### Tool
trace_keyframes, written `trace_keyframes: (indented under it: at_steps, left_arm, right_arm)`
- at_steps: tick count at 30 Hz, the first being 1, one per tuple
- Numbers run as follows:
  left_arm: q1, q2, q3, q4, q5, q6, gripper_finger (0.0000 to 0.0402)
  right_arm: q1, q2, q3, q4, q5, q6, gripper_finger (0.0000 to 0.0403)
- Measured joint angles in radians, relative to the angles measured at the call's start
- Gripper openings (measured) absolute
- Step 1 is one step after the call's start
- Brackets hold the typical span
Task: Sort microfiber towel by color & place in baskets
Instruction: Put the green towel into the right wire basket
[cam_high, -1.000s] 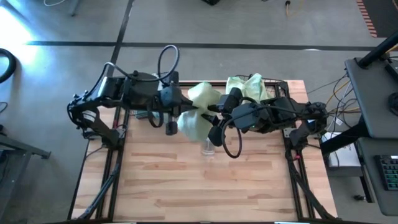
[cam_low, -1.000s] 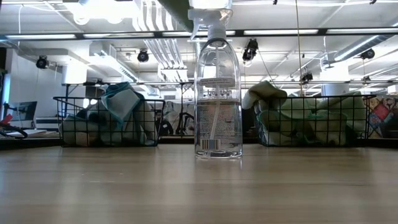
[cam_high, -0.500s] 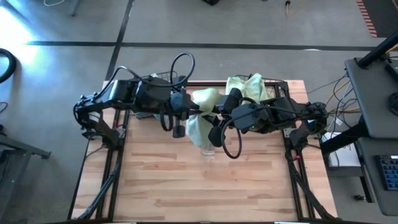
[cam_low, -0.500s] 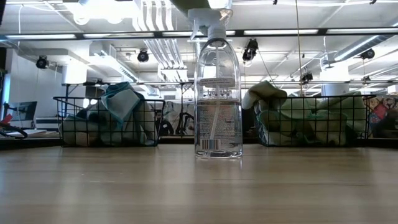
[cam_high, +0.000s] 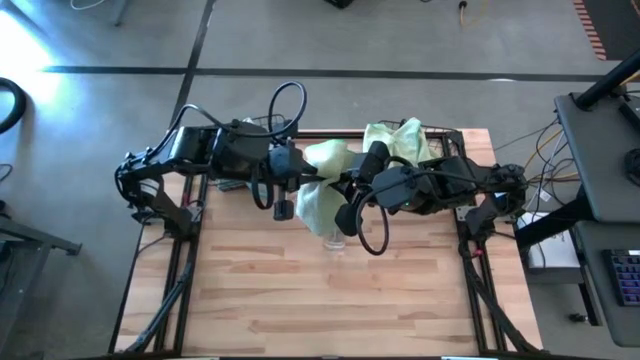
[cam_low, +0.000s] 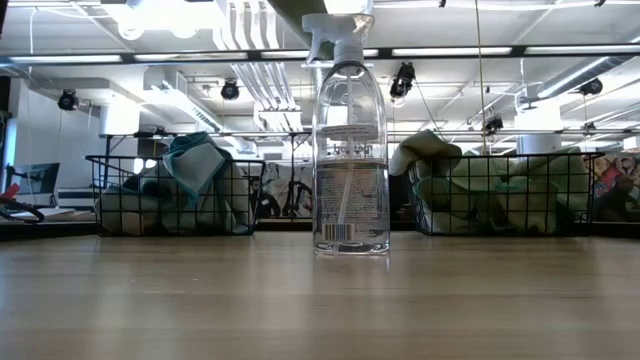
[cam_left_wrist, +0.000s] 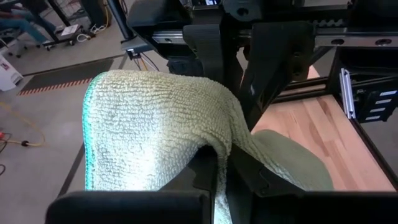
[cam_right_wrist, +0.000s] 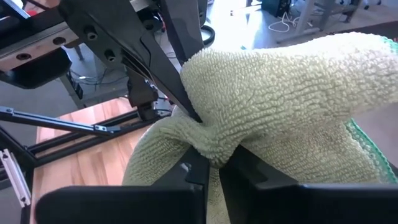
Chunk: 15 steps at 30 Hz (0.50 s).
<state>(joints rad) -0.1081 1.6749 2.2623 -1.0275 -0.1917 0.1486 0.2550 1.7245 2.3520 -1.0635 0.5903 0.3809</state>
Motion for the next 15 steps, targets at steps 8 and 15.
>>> trace_keyframes:
  at_steps: [8, 15]
  left_arm:
    - [0.0, -0.002, 0.0, -0.005, 0.0, 0.0, 0.0004]
    - [0.001, -0.012, 0.0, -0.054, -0.007, 0.001, 0.0004]
  right_arm:
    - [0.0, 0.0, 0.0, -0.001, 0.0, 0.0, 0.001]
    - [0.0, 0.0, 0.0, -0.001, 0.001, 0.002, 0.0009]
